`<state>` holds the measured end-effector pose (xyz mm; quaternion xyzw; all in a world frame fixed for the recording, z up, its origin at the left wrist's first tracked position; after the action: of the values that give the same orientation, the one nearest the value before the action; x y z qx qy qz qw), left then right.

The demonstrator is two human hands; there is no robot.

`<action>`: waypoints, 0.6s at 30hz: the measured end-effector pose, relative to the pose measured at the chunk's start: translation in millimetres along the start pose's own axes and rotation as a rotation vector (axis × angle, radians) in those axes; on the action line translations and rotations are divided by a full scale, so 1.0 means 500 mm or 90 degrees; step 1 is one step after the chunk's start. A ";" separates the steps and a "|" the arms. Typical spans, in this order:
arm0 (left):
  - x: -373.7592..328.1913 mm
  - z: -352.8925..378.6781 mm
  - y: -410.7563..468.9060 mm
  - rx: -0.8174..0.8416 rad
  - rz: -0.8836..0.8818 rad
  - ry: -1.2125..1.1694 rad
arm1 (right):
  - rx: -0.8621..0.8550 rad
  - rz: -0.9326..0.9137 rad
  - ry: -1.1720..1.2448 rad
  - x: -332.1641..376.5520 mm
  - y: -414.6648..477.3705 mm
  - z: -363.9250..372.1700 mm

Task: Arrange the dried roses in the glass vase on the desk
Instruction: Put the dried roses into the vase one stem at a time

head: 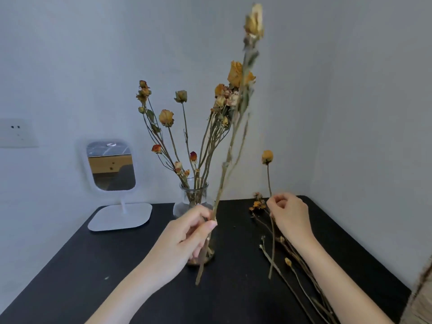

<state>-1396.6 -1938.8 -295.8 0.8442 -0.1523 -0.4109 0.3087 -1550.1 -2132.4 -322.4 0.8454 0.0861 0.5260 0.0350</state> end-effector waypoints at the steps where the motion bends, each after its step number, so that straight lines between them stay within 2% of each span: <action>1: -0.006 -0.023 0.000 -0.032 0.011 0.007 | 0.005 -0.003 0.004 0.007 -0.005 0.005; 7: -0.043 -0.171 0.046 -0.318 0.084 0.084 | 0.023 -0.028 0.012 0.045 -0.027 0.025; 10: -0.062 -0.222 0.074 -0.415 0.110 0.090 | 0.030 -0.037 0.001 0.053 -0.032 0.029; 14: -0.090 -0.252 0.108 -0.473 0.146 0.073 | 0.029 -0.035 -0.006 0.054 -0.031 0.029; 18: -0.082 -0.240 0.130 -0.458 0.134 0.109 | 0.030 -0.042 -0.005 0.052 -0.031 0.027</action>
<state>-1327.5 -1920.0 -172.9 0.6928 -0.0576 -0.3322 0.6375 -1528.2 -2112.0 -307.8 0.8449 0.1260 0.5188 0.0325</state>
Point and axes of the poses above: each hand's wrist, its own y-axis towards the middle knuckle, its own z-axis out of the palm, x = y × z, the point moved 8 cm from there along y, towards the middle knuckle, and after that the axes turned 14 degrees about z, right-handed, at the moved point
